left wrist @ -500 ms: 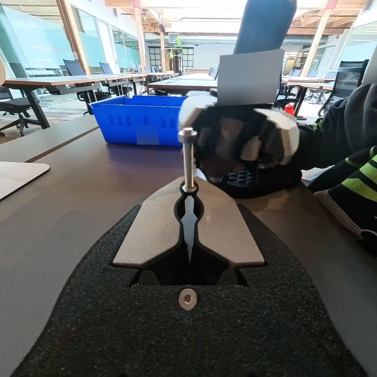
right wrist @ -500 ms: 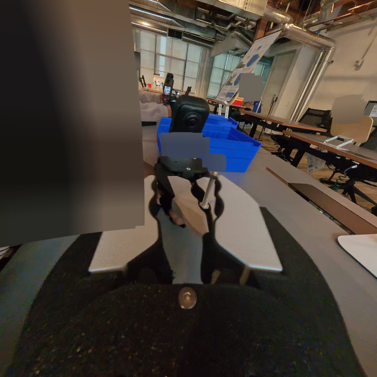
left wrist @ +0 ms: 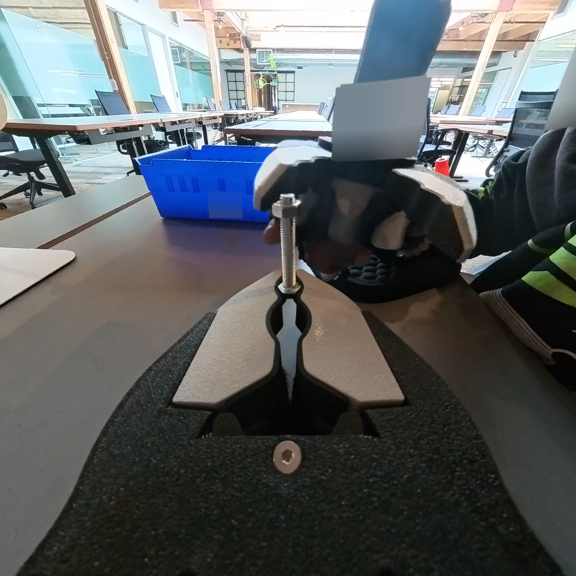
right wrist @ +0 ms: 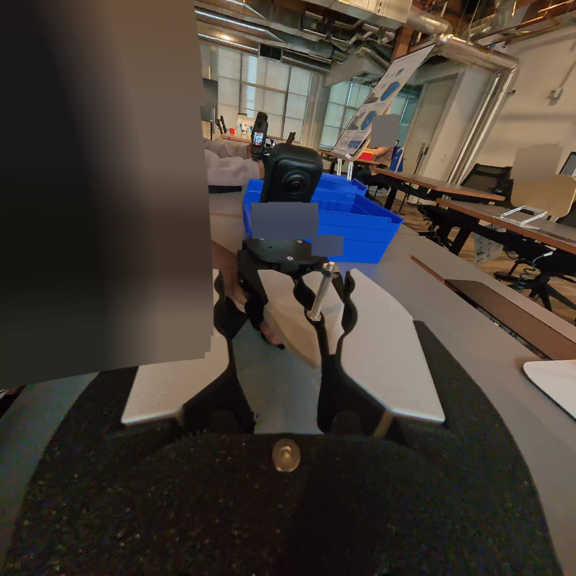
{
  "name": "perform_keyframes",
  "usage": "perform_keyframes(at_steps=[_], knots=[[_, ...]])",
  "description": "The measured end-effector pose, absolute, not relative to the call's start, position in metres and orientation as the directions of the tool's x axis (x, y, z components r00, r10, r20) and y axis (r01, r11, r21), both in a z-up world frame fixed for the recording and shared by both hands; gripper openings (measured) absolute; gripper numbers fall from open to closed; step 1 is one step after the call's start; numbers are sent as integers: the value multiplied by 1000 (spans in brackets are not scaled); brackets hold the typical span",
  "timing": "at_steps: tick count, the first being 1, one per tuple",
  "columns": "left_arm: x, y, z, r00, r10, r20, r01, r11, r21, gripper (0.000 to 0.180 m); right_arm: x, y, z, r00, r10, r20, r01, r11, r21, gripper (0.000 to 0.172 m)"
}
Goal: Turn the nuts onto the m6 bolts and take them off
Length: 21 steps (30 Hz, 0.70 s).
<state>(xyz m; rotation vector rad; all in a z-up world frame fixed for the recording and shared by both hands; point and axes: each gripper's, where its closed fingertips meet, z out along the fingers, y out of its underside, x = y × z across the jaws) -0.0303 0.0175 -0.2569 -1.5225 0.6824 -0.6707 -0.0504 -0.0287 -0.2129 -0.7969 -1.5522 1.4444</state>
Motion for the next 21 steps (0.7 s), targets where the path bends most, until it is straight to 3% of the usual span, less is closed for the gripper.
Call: perform_keyframes(at_steps=[2,5,6,8,12,14,19,21], knots=[[-31,18,-257,655,-756,19,-28,-50,-998,3,-49,-29,-213,-439,883,166,-96,138,-986,63],[-31,18,-256,658,-753,25,-22,-52,-998,2,-42,-30,-208,-460,870,176,-124,134,-983,24],[-32,18,-256,658,-753,25,-22,-52,-998,2,-40,-31,-206,-473,865,167,-128,120,-984,20],[-31,18,-257,657,-753,22,-25,-51,-998,2,-40,-29,-206,-464,871,158,-124,113,-986,19],[-31,18,-256,656,-754,22,-24,-51,-998,3,-47,-23,-206,-410,897,166,-136,120,-983,55],[-31,18,-257,656,-755,20,-27,-50,-998,3,-50,-24,-210,-412,896,164,-108,131,-986,63],[-31,18,-257,657,-753,22,-26,-51,-998,3,-50,-25,-211,-416,893,169,-105,138,-985,61],[-31,18,-256,658,-752,23,-24,-52,-998,3,-46,-28,-210,-438,881,177,-118,139,-983,42]])
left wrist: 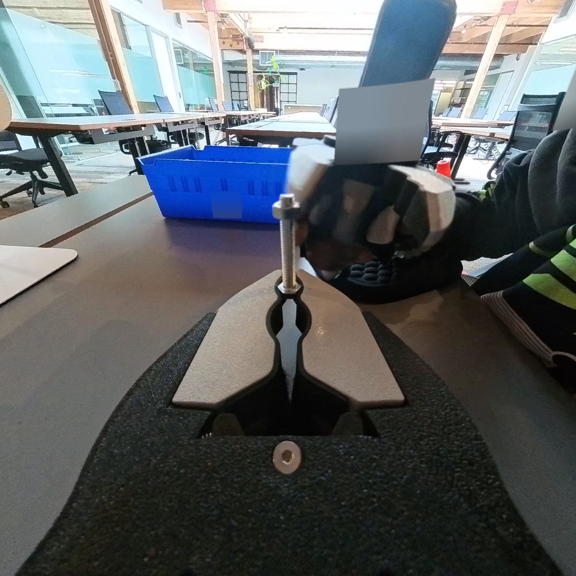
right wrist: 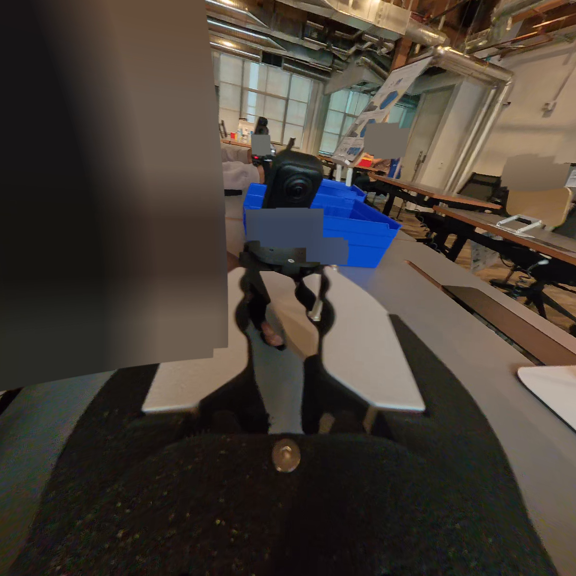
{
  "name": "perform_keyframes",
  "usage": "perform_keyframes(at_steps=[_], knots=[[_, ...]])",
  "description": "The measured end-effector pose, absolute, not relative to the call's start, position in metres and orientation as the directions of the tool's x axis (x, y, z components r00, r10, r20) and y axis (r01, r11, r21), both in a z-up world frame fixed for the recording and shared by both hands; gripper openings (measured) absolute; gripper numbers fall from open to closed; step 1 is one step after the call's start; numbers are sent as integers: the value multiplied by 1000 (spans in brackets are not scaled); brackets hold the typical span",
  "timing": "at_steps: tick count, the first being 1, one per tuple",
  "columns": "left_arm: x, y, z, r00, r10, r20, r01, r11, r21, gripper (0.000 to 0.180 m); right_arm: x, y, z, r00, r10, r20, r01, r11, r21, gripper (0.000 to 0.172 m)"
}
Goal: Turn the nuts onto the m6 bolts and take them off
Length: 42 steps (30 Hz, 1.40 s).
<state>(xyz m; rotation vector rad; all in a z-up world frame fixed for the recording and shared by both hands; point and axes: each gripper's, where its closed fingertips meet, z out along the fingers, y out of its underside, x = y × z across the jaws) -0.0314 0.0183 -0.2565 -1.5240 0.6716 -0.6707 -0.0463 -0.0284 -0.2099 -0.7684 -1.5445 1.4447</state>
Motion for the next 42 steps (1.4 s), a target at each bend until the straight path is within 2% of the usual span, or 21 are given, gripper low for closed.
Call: perform_keyframes(at_steps=[2,5,11,16,18,20,21,24,26,30,33,37,38,40,42], knots=[[-31,18,-256,659,-752,24,-24,-52,-998,2,-40,-37,-210,-494,849,185,-128,140,-982,18],[-32,18,-256,659,-752,25,-22,-53,-998,2,-39,-38,-209,-486,849,209,-136,162,-977,15],[-31,18,-256,657,-754,24,-24,-52,-998,3,-50,-21,-210,-395,901,178,-115,143,-983,59],[-31,18,-257,656,-755,22,-26,-52,-998,3,-52,-26,-215,-414,891,188,-96,162,-982,64],[-31,18,-256,658,-753,24,-24,-52,-998,3,-51,-27,-214,-415,889,193,-102,165,-981,58],[-32,19,-256,660,-751,27,-20,-54,-998,3,-45,-32,-212,-450,870,203,-118,167,-979,31],[-32,19,-256,660,-751,27,-20,-54,-998,2,-42,-36,-211,-476,856,201,-127,159,-979,25],[-32,19,-256,660,-751,27,-20,-54,-998,2,-40,-40,-210,-488,845,221,-137,176,-975,20],[-32,19,-256,660,-750,28,-19,-53,-998,2,-42,-33,-208,-445,866,227,-153,176,-972,29],[-31,19,-256,659,-752,25,-22,-53,-998,3,-49,-21,-208,-387,902,190,-131,150,-980,61],[-31,19,-256,659,-752,25,-23,-53,-998,3,-52,-24,-213,-400,898,184,-104,155,-982,69],[-31,19,-256,659,-752,24,-24,-53,-998,3,-51,-28,-215,-413,887,209,-101,184,-978,64],[-31,19,-256,659,-751,25,-23,-53,-998,3,-50,-28,-215,-416,885,211,-104,184,-977,59],[-32,19,-256,660,-751,26,-22,-54,-998,3,-45,-34,-213,-457,863,215,-122,179,-976,36],[-32,19,-256,660,-750,26,-22,-54,-998,2,-42,-40,-213,-488,845,217,-126,178,-976,30]])
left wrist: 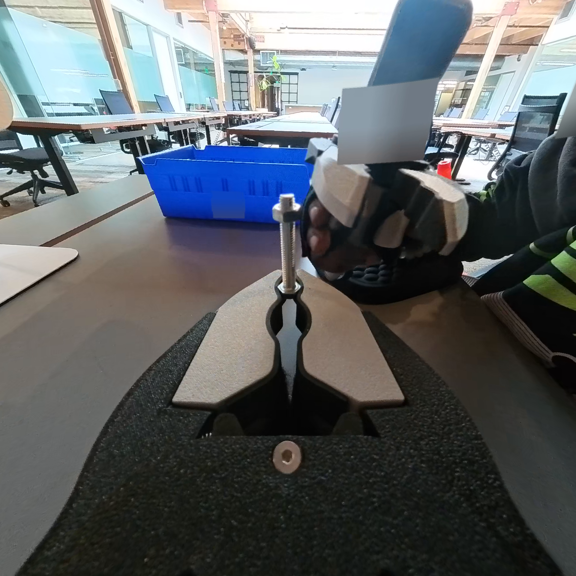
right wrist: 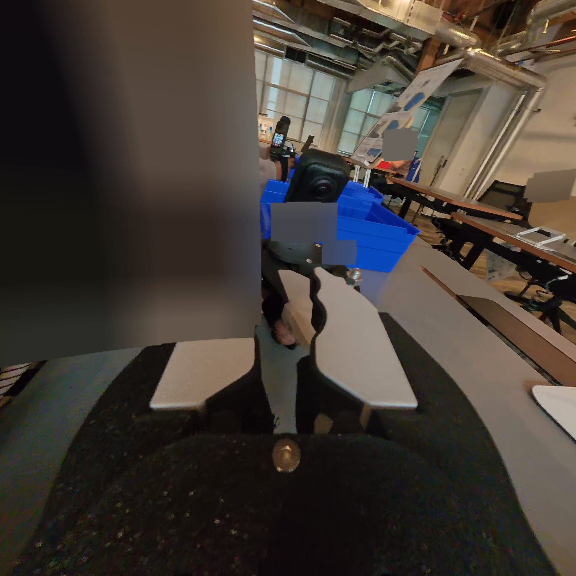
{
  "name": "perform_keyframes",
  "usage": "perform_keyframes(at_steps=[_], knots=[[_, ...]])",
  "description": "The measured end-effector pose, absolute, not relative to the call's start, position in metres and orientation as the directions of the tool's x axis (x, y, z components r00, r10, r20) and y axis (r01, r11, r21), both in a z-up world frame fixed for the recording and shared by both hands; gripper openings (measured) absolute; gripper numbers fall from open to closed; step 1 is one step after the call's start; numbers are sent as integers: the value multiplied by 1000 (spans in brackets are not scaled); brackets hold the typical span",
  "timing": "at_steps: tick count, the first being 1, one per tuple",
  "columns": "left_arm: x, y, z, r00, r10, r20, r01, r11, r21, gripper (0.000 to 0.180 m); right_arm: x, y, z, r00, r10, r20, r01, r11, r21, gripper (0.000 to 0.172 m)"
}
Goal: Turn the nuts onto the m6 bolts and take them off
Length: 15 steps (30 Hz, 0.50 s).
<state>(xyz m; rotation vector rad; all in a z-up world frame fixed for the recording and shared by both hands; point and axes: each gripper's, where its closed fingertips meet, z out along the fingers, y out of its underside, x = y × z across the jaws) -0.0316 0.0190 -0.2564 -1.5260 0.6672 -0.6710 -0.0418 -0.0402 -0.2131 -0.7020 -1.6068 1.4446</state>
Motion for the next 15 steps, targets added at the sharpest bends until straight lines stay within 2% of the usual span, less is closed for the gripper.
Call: perform_keyframes(at_steps=[4,9,15], knots=[[-32,19,-256,661,-750,26,-22,-54,-998,3,-45,-32,-210,-430,872,235,-143,191,-971,34],[-31,19,-257,658,-752,22,-26,-53,-998,3,-51,-18,-208,-368,910,190,-131,152,-980,65],[-31,19,-257,658,-752,22,-27,-53,-998,3,-54,-26,-214,-395,896,203,-107,174,-979,71]])
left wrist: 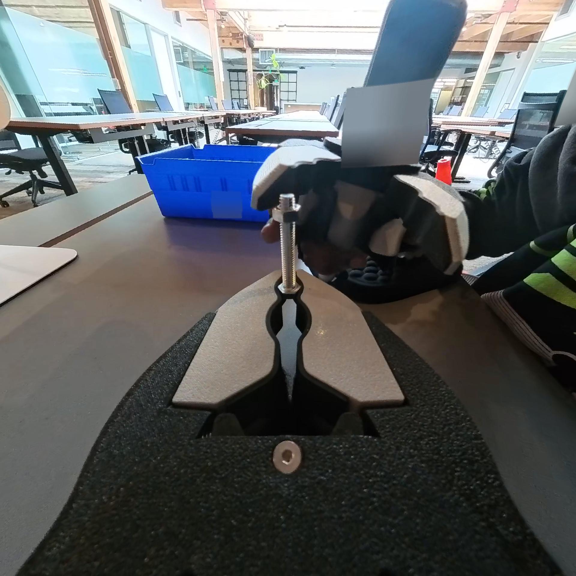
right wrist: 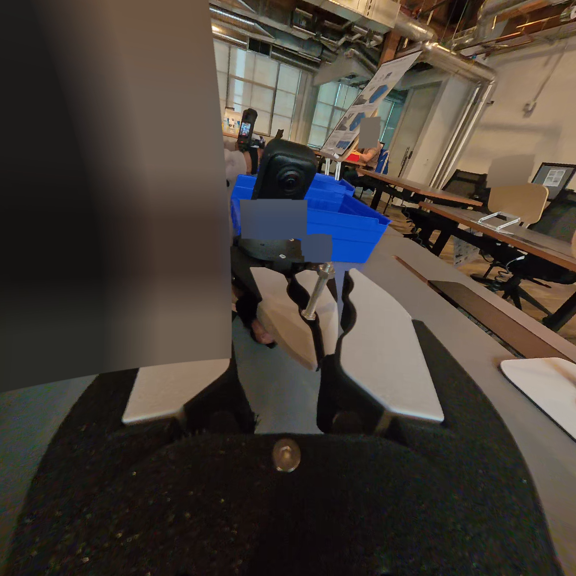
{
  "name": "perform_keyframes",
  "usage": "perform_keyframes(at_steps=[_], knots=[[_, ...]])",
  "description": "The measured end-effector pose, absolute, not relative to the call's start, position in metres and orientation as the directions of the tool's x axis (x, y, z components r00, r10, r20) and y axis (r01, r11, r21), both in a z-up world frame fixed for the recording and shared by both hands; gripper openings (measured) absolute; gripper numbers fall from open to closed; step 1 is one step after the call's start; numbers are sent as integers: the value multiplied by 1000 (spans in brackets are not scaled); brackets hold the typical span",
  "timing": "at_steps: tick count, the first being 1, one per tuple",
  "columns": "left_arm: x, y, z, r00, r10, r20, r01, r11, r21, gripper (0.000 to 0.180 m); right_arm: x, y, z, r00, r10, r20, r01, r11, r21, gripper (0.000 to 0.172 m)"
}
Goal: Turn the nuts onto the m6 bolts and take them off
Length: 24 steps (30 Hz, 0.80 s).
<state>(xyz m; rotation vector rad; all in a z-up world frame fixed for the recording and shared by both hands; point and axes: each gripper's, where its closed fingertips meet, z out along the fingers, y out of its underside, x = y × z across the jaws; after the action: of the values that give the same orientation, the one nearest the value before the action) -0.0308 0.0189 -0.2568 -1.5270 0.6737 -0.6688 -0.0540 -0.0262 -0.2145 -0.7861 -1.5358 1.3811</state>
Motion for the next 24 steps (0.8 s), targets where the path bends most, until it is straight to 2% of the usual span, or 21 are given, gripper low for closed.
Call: perform_keyframes(at_steps=[5,6,8,10,12,14,20,24], knots=[[-31,19,-257,661,-750,25,-23,-54,-998,3,-53,-31,-216,-416,883,219,-110,190,-976,69],[-31,19,-256,661,-750,25,-24,-54,-998,3,-52,-31,-215,-410,884,224,-112,195,-974,64],[-32,20,-256,663,-748,26,-23,-54,-998,3,-47,-33,-215,-437,869,232,-121,198,-973,34],[-32,20,-256,664,-747,31,-17,-57,-998,2,-43,-37,-213,-470,855,218,-125,180,-976,23],[-33,20,-256,664,-747,32,-16,-57,-998,2,-43,-37,-213,-467,855,226,-125,189,-974,21],[-32,20,-256,664,-747,29,-20,-56,-998,2,-44,-33,-211,-439,868,232,-141,189,-972,25],[-31,19,-257,660,-751,24,-26,-55,-998,3,-53,-23,-211,-375,905,201,-125,165,-978,70],[-30,18,-258,656,-755,12,-41,-52,-998,3,-55,-28,-215,-397,893,211,-113,181,-977,74]])
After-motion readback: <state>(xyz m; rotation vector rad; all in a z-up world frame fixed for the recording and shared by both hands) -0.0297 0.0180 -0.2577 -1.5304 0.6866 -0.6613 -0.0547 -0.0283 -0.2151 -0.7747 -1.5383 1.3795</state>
